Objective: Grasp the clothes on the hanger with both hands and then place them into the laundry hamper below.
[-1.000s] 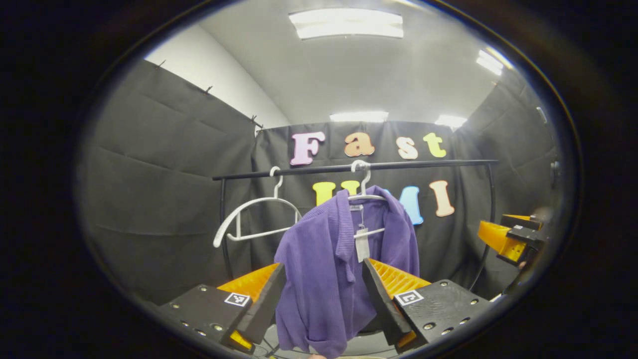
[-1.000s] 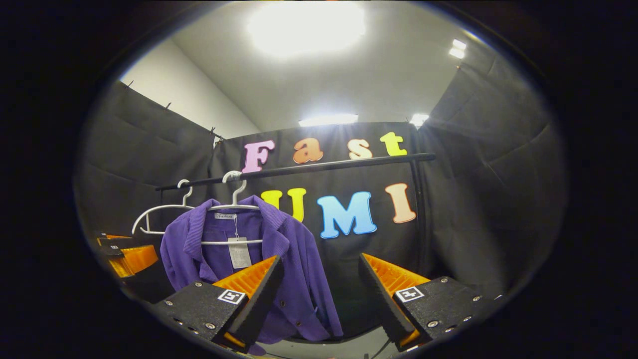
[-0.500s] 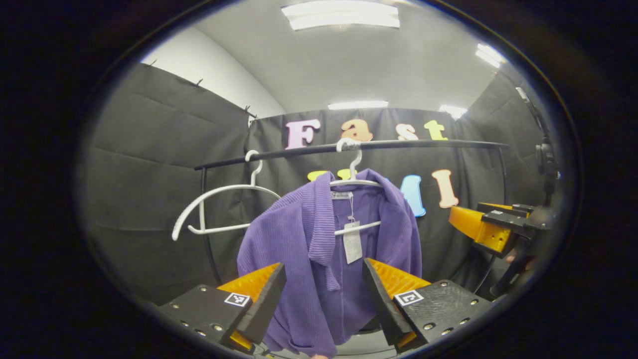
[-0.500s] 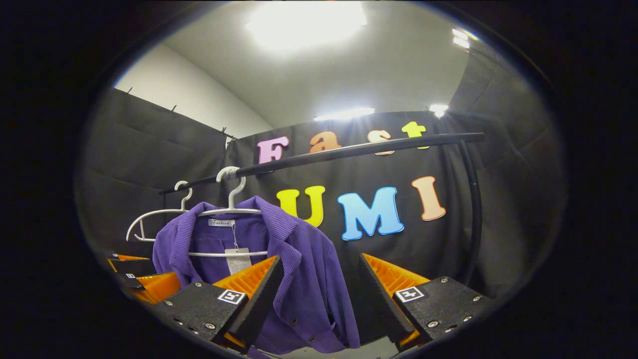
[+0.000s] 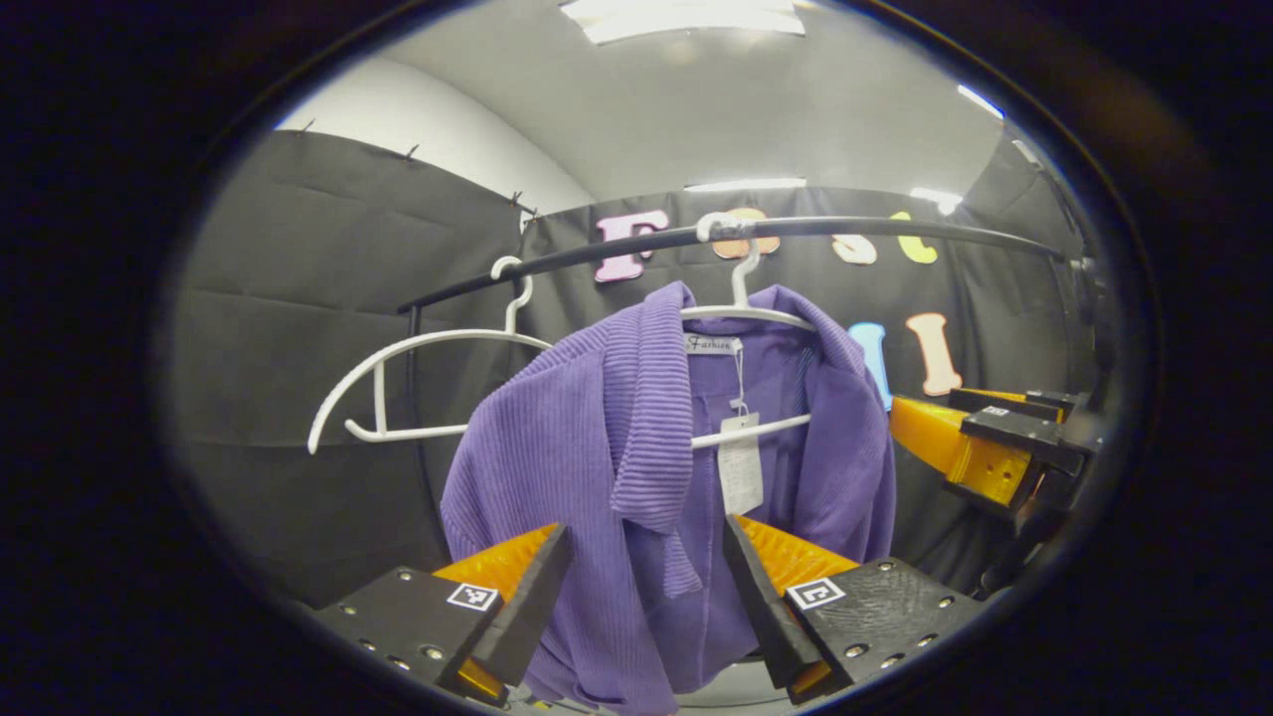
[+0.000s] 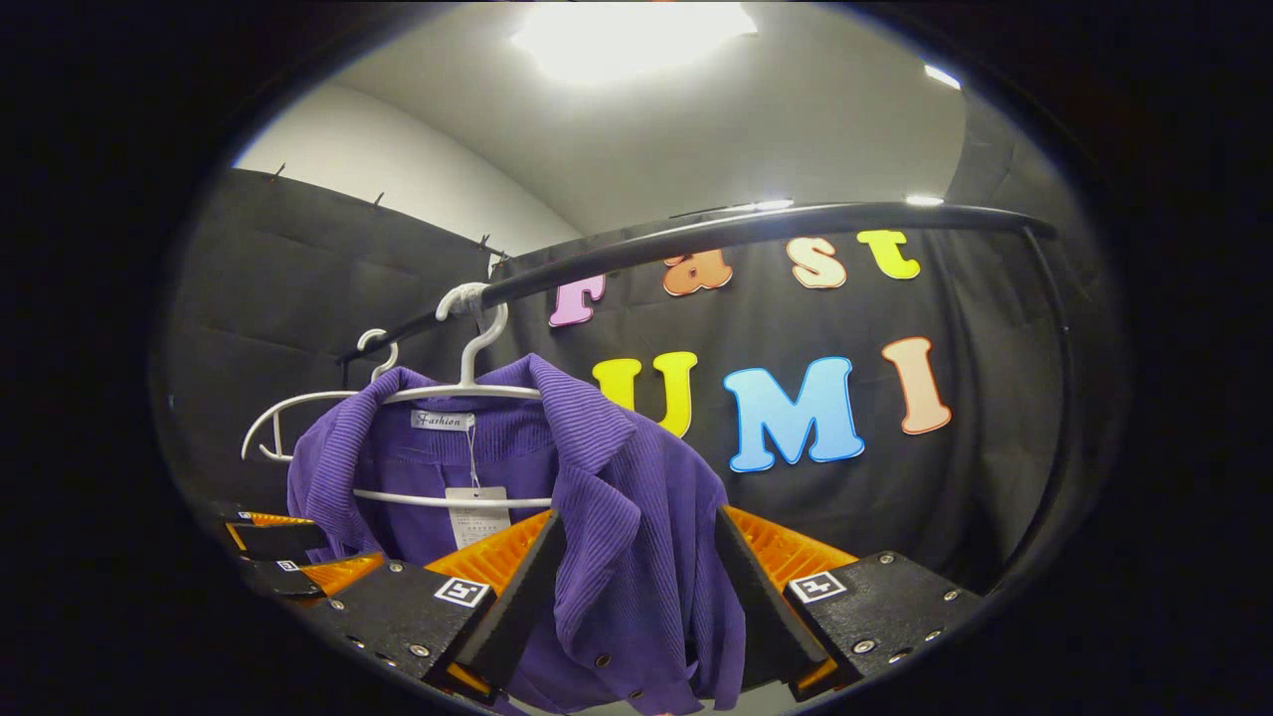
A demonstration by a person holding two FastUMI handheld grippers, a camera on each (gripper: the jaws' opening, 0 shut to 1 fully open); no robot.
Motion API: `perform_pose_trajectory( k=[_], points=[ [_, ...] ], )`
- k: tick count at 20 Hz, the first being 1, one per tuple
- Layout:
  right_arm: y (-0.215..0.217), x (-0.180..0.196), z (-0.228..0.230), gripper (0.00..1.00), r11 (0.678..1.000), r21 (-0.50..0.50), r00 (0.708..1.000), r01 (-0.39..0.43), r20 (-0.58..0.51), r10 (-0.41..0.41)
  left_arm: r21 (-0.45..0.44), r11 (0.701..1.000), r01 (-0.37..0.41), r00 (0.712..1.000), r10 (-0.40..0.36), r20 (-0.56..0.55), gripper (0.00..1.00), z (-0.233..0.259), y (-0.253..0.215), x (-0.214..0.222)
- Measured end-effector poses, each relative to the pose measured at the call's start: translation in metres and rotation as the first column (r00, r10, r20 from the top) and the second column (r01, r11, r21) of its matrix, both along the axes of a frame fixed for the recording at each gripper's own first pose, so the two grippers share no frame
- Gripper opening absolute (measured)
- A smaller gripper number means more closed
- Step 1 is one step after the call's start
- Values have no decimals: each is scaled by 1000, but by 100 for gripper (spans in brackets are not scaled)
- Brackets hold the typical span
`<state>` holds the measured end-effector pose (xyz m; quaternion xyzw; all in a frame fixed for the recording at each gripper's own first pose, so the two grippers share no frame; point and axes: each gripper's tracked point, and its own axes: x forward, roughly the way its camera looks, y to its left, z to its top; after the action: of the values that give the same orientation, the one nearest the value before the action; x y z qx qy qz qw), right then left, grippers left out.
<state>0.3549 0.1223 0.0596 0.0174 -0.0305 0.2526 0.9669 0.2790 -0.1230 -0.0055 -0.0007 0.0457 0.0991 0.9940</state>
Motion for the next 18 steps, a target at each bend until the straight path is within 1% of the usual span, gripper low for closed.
perform_pose_trajectory(
  k=[3, 6, 7, 10, 13, 15, 16, 17, 18],
  points=[
    [16, 12, -5, 93, 999, -17, 1000, -31, 4, 31, 15, 999, -34, 999, 34, -5, 94, -6, 4, 9],
    [24, 19, -17, 93, 999, 0, 999, -42, -31, 42, 19, 997, -68, 997, 69, -18, 94, -12, 9, 13],
    [28, 22, -19, 94, 999, 11, 998, -42, -37, 42, 22, 997, -80, 996, 80, -30, 89, -16, 10, 14],
    [43, 33, -27, 93, 998, 16, 996, -54, -65, 55, 44, 993, -113, 992, 115, -54, 88, -22, 16, 16],
    [54, 43, -37, 93, 999, -10, 995, -53, -87, 52, 52, 991, -127, 990, 130, -60, 88, -23, 21, 17],
    [55, 48, -40, 93, 999, -18, 995, -43, -91, 41, 47, 992, -119, 991, 121, -60, 88, -23, 19, 17],
    [56, 49, -39, 88, 999, -14, 995, -41, -88, 39, 50, 989, -137, 988, 140, -59, 79, -24, 25, 15],
    [57, 49, -39, 83, 999, -12, 995, -41, -87, 39, 45, 989, -138, 988, 141, -65, 70, -27, 27, 15],
    [58, 48, -39, 70, 999, -8, 995, -43, -89, 42, 36, 991, -129, 989, 131, -72, 62, -28, 26, 15]
  ],
)
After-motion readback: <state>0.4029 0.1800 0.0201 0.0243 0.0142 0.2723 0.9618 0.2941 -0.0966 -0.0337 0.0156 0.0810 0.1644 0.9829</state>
